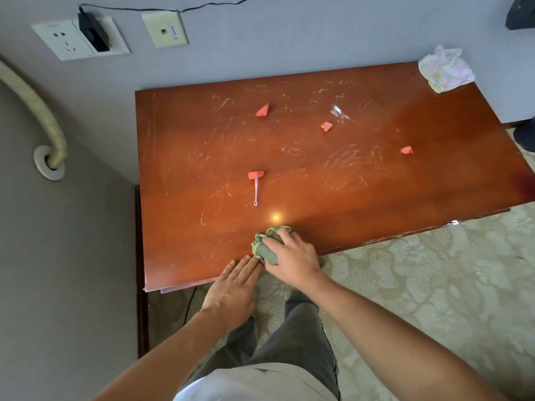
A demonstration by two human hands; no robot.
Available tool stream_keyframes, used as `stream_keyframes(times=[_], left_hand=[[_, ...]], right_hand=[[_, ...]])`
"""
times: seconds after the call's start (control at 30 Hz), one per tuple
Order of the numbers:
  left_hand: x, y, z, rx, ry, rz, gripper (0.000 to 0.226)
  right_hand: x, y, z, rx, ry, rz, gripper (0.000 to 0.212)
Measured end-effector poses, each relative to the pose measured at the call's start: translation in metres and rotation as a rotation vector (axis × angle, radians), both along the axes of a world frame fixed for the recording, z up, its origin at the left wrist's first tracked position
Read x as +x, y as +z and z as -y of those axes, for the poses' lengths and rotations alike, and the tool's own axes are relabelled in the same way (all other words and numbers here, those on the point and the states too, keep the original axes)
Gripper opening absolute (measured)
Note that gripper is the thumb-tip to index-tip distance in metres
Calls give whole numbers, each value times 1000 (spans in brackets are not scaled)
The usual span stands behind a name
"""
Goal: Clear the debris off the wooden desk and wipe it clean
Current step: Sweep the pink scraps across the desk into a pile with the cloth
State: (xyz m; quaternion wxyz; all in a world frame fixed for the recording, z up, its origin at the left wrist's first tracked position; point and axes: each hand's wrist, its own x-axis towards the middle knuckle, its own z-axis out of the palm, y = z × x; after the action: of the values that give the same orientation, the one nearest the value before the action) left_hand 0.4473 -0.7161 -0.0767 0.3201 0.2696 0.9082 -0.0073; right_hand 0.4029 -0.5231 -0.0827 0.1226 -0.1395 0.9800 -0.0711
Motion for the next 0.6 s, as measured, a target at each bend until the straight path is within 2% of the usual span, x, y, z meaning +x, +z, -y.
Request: stream_keyframes(times=[0.07, 0.17, 0.23, 0.27, 0.33, 0.4, 0.47, 0.5, 0.53, 0.6], left_hand=[[2, 2, 9, 2, -21, -17, 74], [6, 5, 23, 12, -1, -32, 73], [13, -1, 34, 45, 71, -75, 74], [16, -6, 40, 81, 114, -120, 76], [23, -13, 56, 74, 155, -162, 82], [29, -16, 70, 17, 198, -140, 87], [32, -16, 81, 10, 266, -132, 87], [32, -15, 87, 6, 295, -144, 88], [33, -14, 94, -5, 316, -160, 89], [34, -11, 107, -24, 342, -174, 90]], right_hand=[[-12, 2, -28, 81, -53, 24, 53], [-29, 6, -52, 100, -568, -34, 55], [-32, 8, -34, 76, -733, -34, 55], [-29, 8, -16, 87, -721, -34, 54], [-15, 5, 23, 52, -551, -54, 54], [4, 0, 56, 5, -239, -58, 56], [6, -3, 65, 8, 18, 16, 58], [-1, -1, 61, 32, 45, 52, 59], [-8, 2, 55, 67, -16, 62, 58], [-21, 7, 45, 100, -310, 12, 55]])
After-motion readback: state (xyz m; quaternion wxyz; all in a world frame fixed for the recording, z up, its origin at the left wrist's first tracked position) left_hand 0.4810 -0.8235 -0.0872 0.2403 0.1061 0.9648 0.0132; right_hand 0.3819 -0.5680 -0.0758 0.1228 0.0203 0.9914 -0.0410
